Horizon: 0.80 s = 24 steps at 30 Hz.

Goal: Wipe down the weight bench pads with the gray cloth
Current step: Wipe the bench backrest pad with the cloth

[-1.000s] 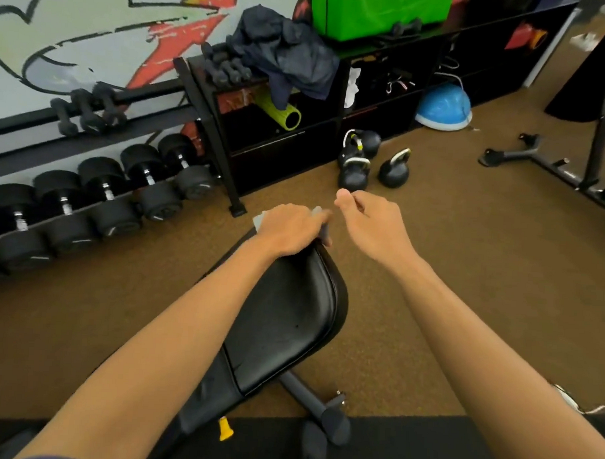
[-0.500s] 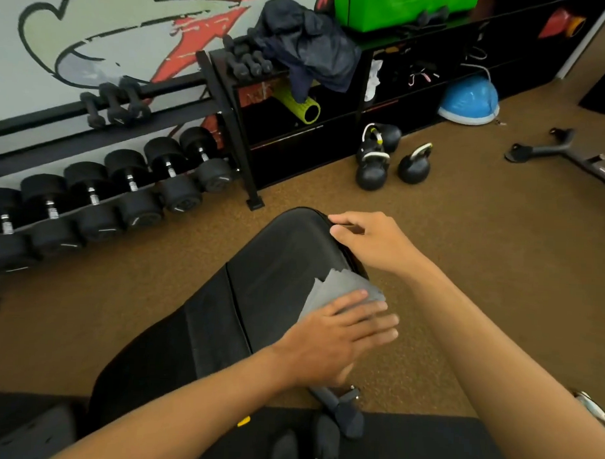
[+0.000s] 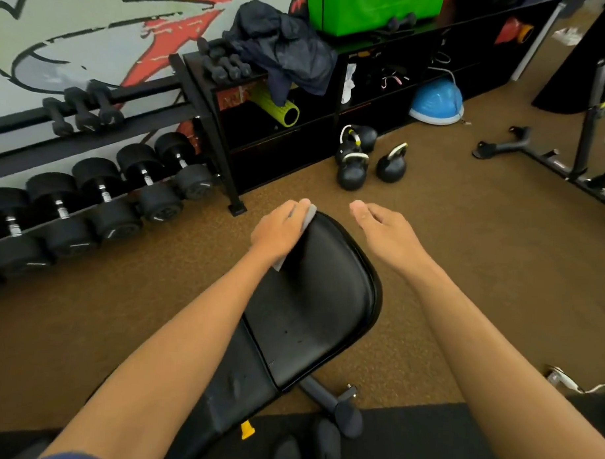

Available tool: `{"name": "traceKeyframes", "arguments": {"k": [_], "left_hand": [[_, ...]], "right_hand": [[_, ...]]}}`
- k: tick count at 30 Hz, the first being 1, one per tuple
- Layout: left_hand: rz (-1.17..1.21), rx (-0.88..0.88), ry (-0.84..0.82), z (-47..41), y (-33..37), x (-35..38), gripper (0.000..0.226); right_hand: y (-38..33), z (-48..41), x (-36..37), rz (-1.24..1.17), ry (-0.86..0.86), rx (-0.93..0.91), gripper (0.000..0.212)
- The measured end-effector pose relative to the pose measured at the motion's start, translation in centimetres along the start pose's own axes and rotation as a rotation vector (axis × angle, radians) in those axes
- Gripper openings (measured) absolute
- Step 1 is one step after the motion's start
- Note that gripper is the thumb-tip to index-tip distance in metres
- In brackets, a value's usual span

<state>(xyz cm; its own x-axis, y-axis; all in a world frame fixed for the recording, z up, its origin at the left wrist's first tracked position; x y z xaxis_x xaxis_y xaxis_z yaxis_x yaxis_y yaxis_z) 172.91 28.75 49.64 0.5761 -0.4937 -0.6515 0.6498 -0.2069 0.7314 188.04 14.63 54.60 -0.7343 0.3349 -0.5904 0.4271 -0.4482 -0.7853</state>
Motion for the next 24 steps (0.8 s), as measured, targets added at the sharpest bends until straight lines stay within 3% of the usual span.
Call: {"name": "traceKeyframes", "arguments": {"k": [6, 10, 14, 19, 24], "left_hand": [[0.099, -0.376, 0.004, 1.8, -5.3, -1.1, 0.077], [0.186, -0.426, 0.033, 1.6, -3.5, -1.3, 0.081], [0.074, -0.186, 0.021, 0.5, 2.1, -0.2, 0.049], [-0.465, 0.334, 0.019, 1.5, 6.4, 3.5, 0.044], [-0.385, 0.651, 0.046, 7.8, 5.3, 7.2, 0.035]], "right_hand": [[0.5, 1.0, 0.5, 0.034, -0.027, 0.043, 0.047], [0.3, 1.0, -0.2, 0.025, -0.019, 0.005, 0.045], [0.6, 0.8, -1.3, 0.004, -0.002, -0.025, 0.042], [1.5, 0.2, -2.7, 0.042, -0.023, -0.094, 0.041], [1.6, -0.4, -3.1, 0.086, -0.077, -0.175, 0.042]]}}
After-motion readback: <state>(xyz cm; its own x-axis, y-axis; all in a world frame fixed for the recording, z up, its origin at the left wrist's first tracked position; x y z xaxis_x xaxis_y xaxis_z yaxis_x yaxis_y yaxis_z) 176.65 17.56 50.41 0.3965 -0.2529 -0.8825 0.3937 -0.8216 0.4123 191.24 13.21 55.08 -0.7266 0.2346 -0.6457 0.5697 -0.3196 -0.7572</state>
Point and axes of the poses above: each hand's wrist, its own z-axis away from the middle knuckle, its own x-axis out of the palm, y = z × x, the point moved 1 cm from there along -z, towards the middle knuckle, and after that the axes turned 3 degrees about z, right-handed, at the moved point
